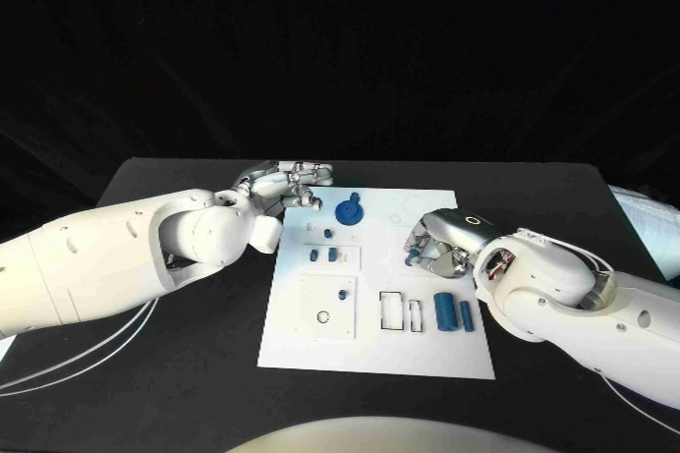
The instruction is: Assemble the parts on the task board
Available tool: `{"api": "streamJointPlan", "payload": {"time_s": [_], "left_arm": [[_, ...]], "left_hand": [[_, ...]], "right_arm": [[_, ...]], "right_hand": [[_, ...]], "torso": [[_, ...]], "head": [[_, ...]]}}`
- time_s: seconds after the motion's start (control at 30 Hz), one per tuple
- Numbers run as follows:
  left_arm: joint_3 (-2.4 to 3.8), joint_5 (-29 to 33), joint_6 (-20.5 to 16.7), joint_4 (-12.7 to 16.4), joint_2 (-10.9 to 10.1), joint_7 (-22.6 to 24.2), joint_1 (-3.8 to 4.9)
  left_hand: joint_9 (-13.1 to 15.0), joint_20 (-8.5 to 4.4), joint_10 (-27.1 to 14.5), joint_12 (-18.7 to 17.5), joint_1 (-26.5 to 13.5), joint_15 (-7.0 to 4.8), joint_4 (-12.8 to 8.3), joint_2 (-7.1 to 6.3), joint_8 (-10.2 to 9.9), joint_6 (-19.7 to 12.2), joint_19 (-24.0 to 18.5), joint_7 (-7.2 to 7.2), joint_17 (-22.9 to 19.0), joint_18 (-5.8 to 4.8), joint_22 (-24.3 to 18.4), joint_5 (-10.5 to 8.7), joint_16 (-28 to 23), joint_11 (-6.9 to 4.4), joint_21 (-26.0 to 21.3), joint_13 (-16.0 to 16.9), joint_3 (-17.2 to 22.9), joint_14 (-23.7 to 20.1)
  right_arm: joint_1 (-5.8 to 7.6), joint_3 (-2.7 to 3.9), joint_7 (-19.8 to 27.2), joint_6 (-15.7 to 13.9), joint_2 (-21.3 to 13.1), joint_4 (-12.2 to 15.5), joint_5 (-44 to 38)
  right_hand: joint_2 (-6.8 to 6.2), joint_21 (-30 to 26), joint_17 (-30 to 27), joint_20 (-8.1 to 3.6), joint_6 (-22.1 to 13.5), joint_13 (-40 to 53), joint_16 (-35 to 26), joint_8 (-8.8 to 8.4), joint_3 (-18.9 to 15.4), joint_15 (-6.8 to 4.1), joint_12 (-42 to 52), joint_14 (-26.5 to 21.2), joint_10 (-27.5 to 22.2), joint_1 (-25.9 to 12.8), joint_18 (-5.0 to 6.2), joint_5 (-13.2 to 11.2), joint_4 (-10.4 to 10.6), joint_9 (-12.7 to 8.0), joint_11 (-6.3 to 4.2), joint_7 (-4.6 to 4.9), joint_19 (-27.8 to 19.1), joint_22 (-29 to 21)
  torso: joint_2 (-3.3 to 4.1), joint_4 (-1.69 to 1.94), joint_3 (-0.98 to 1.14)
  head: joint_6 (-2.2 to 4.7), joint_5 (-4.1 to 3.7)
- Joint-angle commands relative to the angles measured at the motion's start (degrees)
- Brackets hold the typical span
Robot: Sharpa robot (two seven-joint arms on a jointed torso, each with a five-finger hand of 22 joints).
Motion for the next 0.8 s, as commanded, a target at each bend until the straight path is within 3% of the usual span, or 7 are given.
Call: {"api": "streamJointPlan", "payload": {"time_s": [0.03, 0.2, 0.3, 0.47, 0.6, 0.67, 0.8], "left_arm": [[0.04, -0.25, 0.83, 0.14, 0.14, 0.46, 0.05], [0.04, -0.25, 0.32, -0.29, 0.05, 0.95, 0.05], [0.04, -0.25, 0.44, -0.83, 0.12, 0.83, 0.05], [0.04, -0.25, 0.64, -1.3, 0.28, 0.67, 0.05], [0.04, -0.25, 0.81, -1.49, 0.52, 0.61, 0.04], [0.04, -0.25, 0.93, -1.65, 0.73, 0.58, 0.04], [0.04, -0.25, 1.06, -2.21, 1.27, 0.61, 0.03]], "left_hand": [[-0.06, 0.22, -0.39, 0.28, -0.43, -0.16, 0.15, 0.28, 0.18, -0.34, -0.26, -0.08, -0.16, 0.98, -0.1, 0.05, 0.03, -0.12, -0.33, 0.1, -0.35, -0.34], [-0.03, 0.2, -0.35, 0.6, -0.03, -0.25, -0.02, 0.55, 0.43, -0.23, -0.2, -0.18, -0.03, 1.03, -0.22, 0.09, 0.23, -0.22, -0.42, 0.17, -0.38, -0.28], [-0.03, 0.2, -0.35, 0.6, -0.03, -0.25, -0.02, 0.55, 0.43, -0.23, -0.2, -0.18, -0.03, 1.03, -0.22, 0.09, 0.23, -0.22, -0.42, 0.17, -0.38, -0.28], [-0.03, 0.18, -0.35, 0.69, 0.05, -0.26, -0.07, 0.58, 0.5, -0.21, -0.17, -0.2, -0.18, 1.04, -0.25, 0.1, 0.18, -0.25, -0.44, 0.19, -0.42, -0.33], [-0.03, 0.18, -0.35, 0.69, 0.05, -0.26, -0.07, 0.58, 0.5, -0.21, -0.17, -0.2, -0.18, 1.04, -0.25, 0.1, 0.18, -0.25, -0.44, 0.19, -0.42, -0.33], [-0.03, 0.18, -0.35, 0.69, 0.05, -0.26, -0.07, 0.58, 0.5, -0.21, -0.17, -0.2, -0.18, 1.04, -0.25, 0.1, 0.18, -0.25, -0.44, 0.19, -0.42, -0.33], [-0.03, 0.18, -0.35, 0.69, 0.05, -0.26, -0.07, 0.58, 0.5, -0.21, -0.17, -0.2, -0.18, 1.04, -0.25, 0.1, 0.18, -0.25, -0.44, 0.19, -0.42, -0.33]], "right_arm": [[-0.04, 0.28, 0.6, -2.61, -0.76, 1.42, -0.57], [0.05, 1.32, 0.97, -3.76, -2.21, 4.09, 0.62], [0.18, 1.85, 0.86, -4.21, -2.71, 6.23, 0.89], [0.29, 2.19, 0.92, -4.33, -2.3, 9.12, 1.4], [0.07, 2.2, 1.35, -4.08, -0.37, 10.08, 1.62], [-0.31, 2.04, 1.61, -3.92, 1.08, 10.2, 0.7], [-0.81, 0.99, 2.42, -3.57, 4.4, 9.64, -0.61]], "right_hand": [[-0.29, 0.4, 0.28, -0.11, 0.5, 0.48, 0.54, 0.04, 0.56, -0.41, -0.5, 1.27, 2.62, -0.32, -0.57, 1.32, -0.2, 0.14, -1.85, 0.11, 0.46, 0.33], [-0.82, 0.94, 0.89, -0.11, 0.63, 0.46, 1.07, 0.0, 1.14, -0.4, -0.93, 1.32, 2.82, -1.06, -0.71, 2.35, -0.41, 0.18, -1.85, 0.1, 0.79, 1.07], [-0.97, 1.19, 1.1, -0.09, 0.61, 0.41, 1.27, -0.05, 1.33, -0.38, -1.15, 1.35, 2.76, -1.32, -0.78, 2.62, -0.46, 0.18, -1.81, 0.13, 0.97, 1.41], [-1.02, 1.31, 1.28, -0.08, 0.6, 0.39, 1.42, -0.08, 1.45, -0.36, -1.27, 1.37, 2.73, -1.42, -0.82, 2.74, -0.51, 0.19, -1.8, 0.14, 1.06, 1.58], [-1.04, 1.42, 1.44, -0.06, 0.56, 0.35, 1.57, -0.14, 1.71, -0.34, -1.47, 1.4, 2.67, -1.53, -0.84, 2.93, -0.63, 0.18, -1.76, 0.16, 1.11, 1.73], [-1.03, 1.45, 1.48, -0.06, 0.55, 0.34, 1.62, -0.15, 1.8, -0.33, -1.53, 1.4, 2.66, -1.54, -0.85, 3.0, -0.67, 0.18, -1.75, 0.17, 1.12, 1.76], [-1.03, 1.48, 1.51, -0.05, 0.54, 0.33, 1.66, -0.17, 1.89, -0.32, -1.6, 1.41, 2.66, -1.59, -0.85, 3.1, -0.72, 0.18, -1.73, 0.19, 1.12, 1.79]], "torso": [[-0.14, -0.03, 0.15], [-0.37, -0.22, -0.08], [-0.57, -0.36, -0.1], [-0.74, -0.43, -0.16], [-0.73, -0.36, -0.2], [-0.69, -0.32, -0.16], [-0.74, -0.32, -0.14]], "head": [[-0.36, 0.22], [-0.25, 0.15], [-0.25, 0.39], [-0.2, 0.64], [-0.11, 1.16], [-0.11, 2.12], [-0.31, 2.37]]}}
